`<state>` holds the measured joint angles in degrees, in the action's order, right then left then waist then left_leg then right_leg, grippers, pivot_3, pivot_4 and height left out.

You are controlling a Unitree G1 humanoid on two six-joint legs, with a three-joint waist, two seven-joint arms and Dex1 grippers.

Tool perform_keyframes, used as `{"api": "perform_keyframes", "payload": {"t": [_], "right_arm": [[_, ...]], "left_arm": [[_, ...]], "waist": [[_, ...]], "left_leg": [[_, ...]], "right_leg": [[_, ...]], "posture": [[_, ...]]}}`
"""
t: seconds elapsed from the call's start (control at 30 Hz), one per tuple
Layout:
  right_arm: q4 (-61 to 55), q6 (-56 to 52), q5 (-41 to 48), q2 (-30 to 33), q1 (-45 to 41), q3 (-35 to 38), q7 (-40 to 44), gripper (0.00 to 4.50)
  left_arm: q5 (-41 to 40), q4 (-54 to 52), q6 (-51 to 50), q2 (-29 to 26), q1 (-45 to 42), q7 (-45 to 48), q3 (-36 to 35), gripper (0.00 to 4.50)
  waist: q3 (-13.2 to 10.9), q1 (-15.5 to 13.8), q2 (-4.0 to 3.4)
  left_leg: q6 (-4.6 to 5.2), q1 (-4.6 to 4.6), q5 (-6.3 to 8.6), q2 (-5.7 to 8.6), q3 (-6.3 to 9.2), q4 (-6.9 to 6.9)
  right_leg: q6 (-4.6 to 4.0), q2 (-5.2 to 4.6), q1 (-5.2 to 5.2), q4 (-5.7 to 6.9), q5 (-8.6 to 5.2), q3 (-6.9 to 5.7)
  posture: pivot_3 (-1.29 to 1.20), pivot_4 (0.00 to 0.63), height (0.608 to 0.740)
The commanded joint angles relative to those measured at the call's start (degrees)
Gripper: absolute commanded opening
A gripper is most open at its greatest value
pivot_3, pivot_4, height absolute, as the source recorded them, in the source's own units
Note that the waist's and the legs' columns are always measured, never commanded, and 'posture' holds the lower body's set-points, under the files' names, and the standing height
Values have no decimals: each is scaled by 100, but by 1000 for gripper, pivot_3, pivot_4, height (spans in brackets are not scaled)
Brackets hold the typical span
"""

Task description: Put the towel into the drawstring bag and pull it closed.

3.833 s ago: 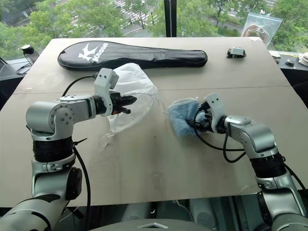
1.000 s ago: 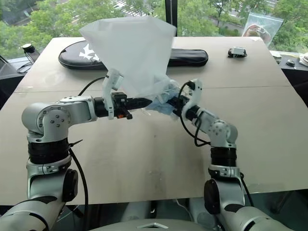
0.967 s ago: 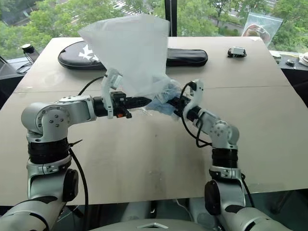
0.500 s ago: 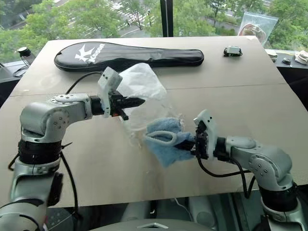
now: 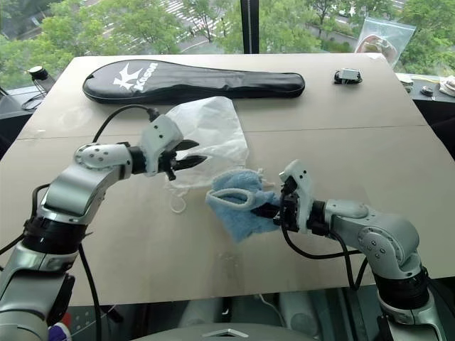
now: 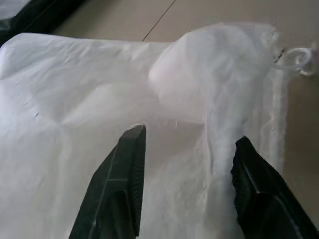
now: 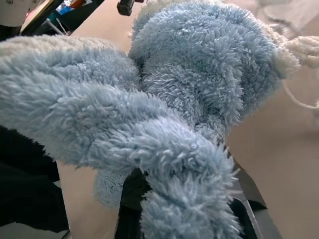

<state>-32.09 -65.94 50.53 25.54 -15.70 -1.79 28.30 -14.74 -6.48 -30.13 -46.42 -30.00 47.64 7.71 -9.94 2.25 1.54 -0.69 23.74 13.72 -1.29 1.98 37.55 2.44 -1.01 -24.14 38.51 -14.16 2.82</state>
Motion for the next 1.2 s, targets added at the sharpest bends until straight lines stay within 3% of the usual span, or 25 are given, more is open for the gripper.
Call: {"api": "perform_keyframes", "payload": {"t": [0.03,0.23,0.4,0.53,0.77,1.0,1.2], "right_arm": [[-64,167,-6,-1,-34,-19,17,111],[-54,251,-46,28,-47,-78,67,111],[-83,286,-47,3,-109,-131,78,111],[-111,300,-19,-111,-238,-185,6,111],[627,497,-573,-626,-1172,-597,-270,111],[2380,1118,-1833,-1211,-1963,-1038,-694,111],[3143,1247,-2006,-1838,-2102,-437,-1149,111]], "left_arm": [[115,-359,393,-149,256,88,-264,2142],[183,-507,712,-188,428,170,-431,2142],[491,-383,978,-112,349,170,-243,2],[508,-212,779,104,131,170,-169,0],[-1101,-469,-1694,529,-625,541,-556,0],[-1503,-690,-2109,510,-776,608,-605,0],[-1610,-948,-2238,393,-570,528,-712,0]], "waist": [[0,-5,0],[0,-31,0],[0,-22,0],[0,-22,0],[0,32,1],[0,21,0],[0,12,0]], "left_leg": [[0,1,0,0,1,0],[0,3,0,0,6,0],[0,1,0,0,6,0],[0,1,0,0,5,0],[0,3,0,1,9,12],[0,0,-1,1,7,13],[-1,1,-1,1,7,14]], "right_leg": [[0,0,0,0,0,-1],[0,-1,1,0,0,-9],[0,0,1,1,0,-8],[0,0,1,2,0,-8],[1,2,2,13,0,-11],[-1,1,0,22,0,-9],[-1,0,-1,23,1,-8]], "posture": [[0,150,740],[0,150,740],[0,150,740],[0,150,740],[0,150,740],[0,150,740],[0,150,740]]}}
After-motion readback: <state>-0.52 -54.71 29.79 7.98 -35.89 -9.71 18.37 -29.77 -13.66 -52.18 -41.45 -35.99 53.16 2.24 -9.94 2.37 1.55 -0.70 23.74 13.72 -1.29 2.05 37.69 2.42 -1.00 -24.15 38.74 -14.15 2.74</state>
